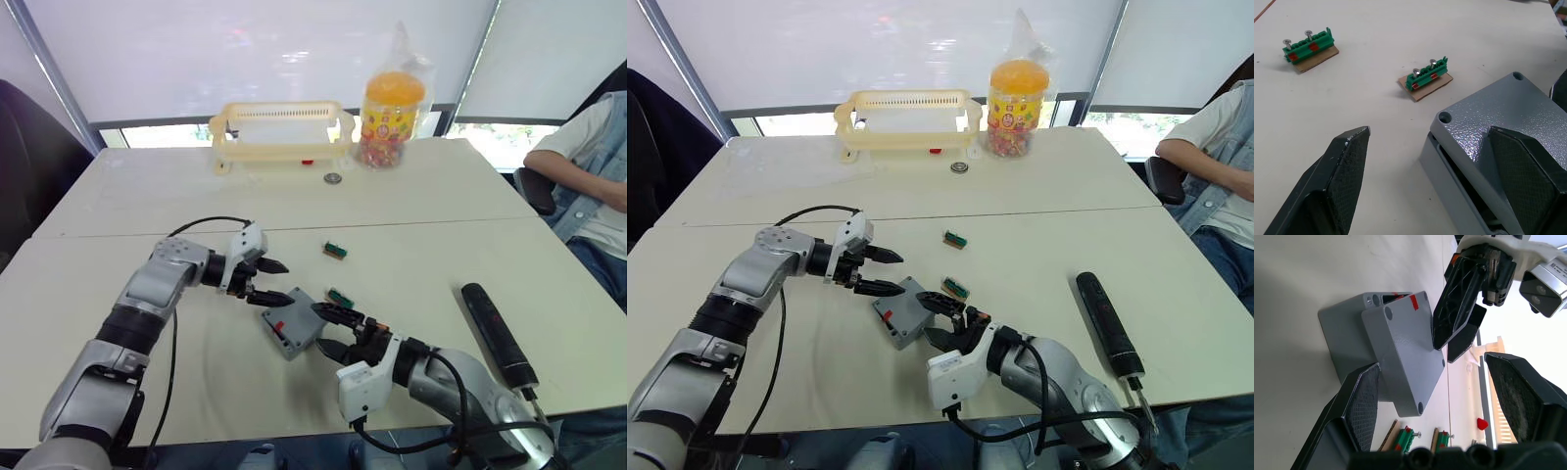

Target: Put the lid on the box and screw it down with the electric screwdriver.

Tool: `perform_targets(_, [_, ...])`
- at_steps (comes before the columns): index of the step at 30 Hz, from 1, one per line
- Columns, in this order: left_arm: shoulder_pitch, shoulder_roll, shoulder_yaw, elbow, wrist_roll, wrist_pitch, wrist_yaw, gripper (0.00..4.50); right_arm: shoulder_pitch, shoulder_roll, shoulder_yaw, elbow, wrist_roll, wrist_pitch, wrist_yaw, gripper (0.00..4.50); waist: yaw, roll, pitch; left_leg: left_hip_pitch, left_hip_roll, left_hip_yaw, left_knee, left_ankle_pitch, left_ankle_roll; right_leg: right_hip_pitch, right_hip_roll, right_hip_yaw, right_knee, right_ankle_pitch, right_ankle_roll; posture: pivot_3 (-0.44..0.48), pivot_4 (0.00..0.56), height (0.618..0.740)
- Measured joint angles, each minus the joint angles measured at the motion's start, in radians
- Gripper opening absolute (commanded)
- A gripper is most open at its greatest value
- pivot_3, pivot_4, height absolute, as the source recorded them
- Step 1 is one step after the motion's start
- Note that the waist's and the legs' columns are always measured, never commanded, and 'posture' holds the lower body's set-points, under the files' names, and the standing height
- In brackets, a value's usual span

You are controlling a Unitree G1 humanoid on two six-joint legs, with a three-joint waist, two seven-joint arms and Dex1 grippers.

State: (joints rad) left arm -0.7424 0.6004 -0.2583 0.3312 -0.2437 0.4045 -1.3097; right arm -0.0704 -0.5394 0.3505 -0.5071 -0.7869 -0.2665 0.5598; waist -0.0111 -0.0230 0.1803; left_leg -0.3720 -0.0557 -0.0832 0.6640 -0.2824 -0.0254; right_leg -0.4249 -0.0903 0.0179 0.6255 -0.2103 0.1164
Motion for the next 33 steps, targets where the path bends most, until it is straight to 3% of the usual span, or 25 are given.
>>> perform_targets(7, [0.001,0.0,0.004,-0.004,-0.001,0.013,0.0,3.95,0.108,-0.001,-0.127,-0.035,0.181,-0.009,-0.038,3.68,0.0,0.0,0.0,0.0,0.0,0.0,0.0,0.0,0.0,0.0,0.0,0.0,0.0,0.0,0.0,0.0,0.15,0.74])
perform_targets(10, [0.003,0.001,0.006,-0.011,0.0,0.024,0.0,3.95,0.14,-0.001,-0.177,-0.041,0.251,-0.026,-0.063,2.8,-0.001,0.0,0.0,0.0,0.0,0.0,0.0,0.0,0.0,0.0,0.0,0.0,0.0,0.0,0.0,0.0,0.15,0.74])
perform_targets(15, [0.007,0.001,0.007,-0.02,0.0,0.028,0.001,3.95,0.19,0.035,-0.166,-0.098,0.511,0.079,0.006,0.26,-0.001,0.0,0.0,0.0,0.001,-0.002,0.0,0.0,0.001,0.0,0.0,0.0,-0.001,0.0,-0.001,0.0,0.15,0.74])
perform_targets(16, [0.007,0.001,0.007,-0.021,0.0,0.028,0.001,3.95,0.196,0.043,-0.155,-0.113,0.569,0.128,0.031,0.04,-0.001,0.0,0.0,0.0,0.001,-0.002,0.0,0.0,0.001,0.0,0.0,0.001,-0.001,-0.001,-0.001,0.0,0.15,0.74])
perform_targets(24, [0.014,0.002,0.007,-0.038,-0.001,0.042,0.001,3.95,0.159,0.05,-0.123,-0.203,0.875,0.599,0.13,0.04,-0.001,0.0,0.0,0.0,0.002,-0.003,0.0,-0.001,0.001,0.0,0.0,0.0,-0.002,-0.002,-0.003,0.0,0.15,0.74])
perform_targets(33, [0.014,0.005,0.009,-0.045,-0.001,0.049,0.001,3.95,0.088,0.018,-0.063,-0.181,0.892,0.759,0.148,0.04,-0.001,0.0,0.0,-0.001,0.002,-0.003,0.0,-0.001,0.001,0.0,0.0,0.0,-0.005,0.0,0.0,0.0,0.15,0.74])
